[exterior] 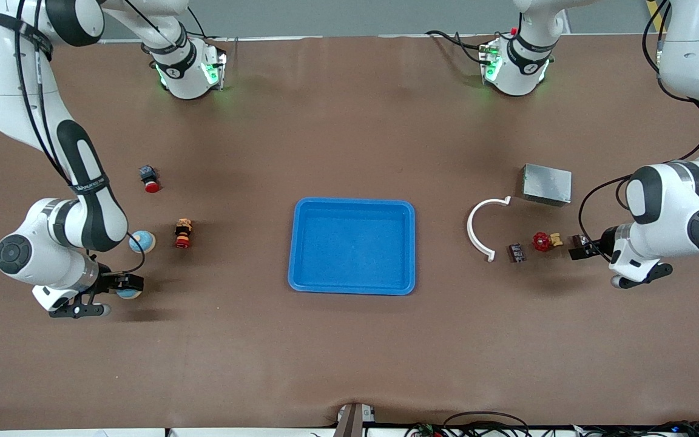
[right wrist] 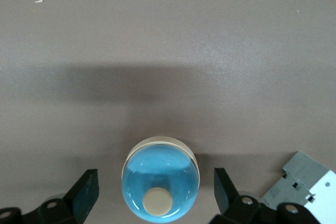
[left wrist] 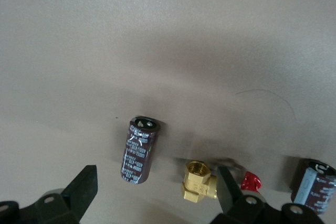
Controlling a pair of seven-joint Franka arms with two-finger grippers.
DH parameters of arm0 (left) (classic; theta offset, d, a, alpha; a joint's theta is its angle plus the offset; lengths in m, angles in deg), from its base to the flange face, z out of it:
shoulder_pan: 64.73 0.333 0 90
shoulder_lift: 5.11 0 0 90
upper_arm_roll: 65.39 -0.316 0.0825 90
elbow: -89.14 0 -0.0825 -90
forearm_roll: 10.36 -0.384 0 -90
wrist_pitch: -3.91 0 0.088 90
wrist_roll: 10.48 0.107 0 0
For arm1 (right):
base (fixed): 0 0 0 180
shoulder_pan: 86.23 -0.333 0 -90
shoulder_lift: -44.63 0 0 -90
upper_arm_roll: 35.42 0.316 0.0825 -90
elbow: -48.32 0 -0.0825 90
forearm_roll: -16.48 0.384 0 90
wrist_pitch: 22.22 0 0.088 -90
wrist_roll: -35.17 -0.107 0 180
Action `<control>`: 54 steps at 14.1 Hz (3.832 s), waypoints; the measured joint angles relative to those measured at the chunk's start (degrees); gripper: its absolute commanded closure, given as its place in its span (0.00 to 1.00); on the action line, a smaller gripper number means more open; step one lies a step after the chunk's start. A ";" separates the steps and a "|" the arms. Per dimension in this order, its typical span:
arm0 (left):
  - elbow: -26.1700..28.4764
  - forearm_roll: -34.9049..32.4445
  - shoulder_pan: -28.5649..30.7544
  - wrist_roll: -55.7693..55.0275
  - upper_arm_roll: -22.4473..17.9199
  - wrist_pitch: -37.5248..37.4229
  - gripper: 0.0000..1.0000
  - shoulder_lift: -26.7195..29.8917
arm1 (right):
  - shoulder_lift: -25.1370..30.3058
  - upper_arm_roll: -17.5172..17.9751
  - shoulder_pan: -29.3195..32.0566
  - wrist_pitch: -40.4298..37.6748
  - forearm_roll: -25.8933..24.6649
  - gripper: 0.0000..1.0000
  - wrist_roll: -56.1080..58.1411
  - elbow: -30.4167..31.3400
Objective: Place electrolytic capacitor and blue bell in tray
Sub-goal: 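Grasp the blue button with the right gripper while the left gripper grasps a capacitor, then carry the blue button toward the tray while the left gripper lifts the capacitor, then lower the blue button into the tray while the left gripper carries the capacitor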
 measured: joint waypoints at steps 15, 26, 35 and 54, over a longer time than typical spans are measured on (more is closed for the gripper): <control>-0.36 0.00 0.12 0.00 -0.79 0.30 0.00 -4.24 | 0.61 0.16 -2.18 -2.49 -0.03 1.00 3.58 -1.61; -1.28 -1.49 0.34 -0.94 -1.37 0.41 0.00 -6.03 | 13.21 0.95 -21.02 -21.95 2.01 1.00 -29.26 -3.51; -1.68 -1.52 -0.45 -5.24 -1.34 0.41 0.40 -6.62 | 17.70 1.12 -38.27 -4.37 3.68 1.00 -56.44 11.00; -13.13 -1.61 -4.74 -17.65 1.07 -12.34 1.00 -3.88 | 3.25 1.00 -46.02 0.02 3.67 1.00 -68.60 2.05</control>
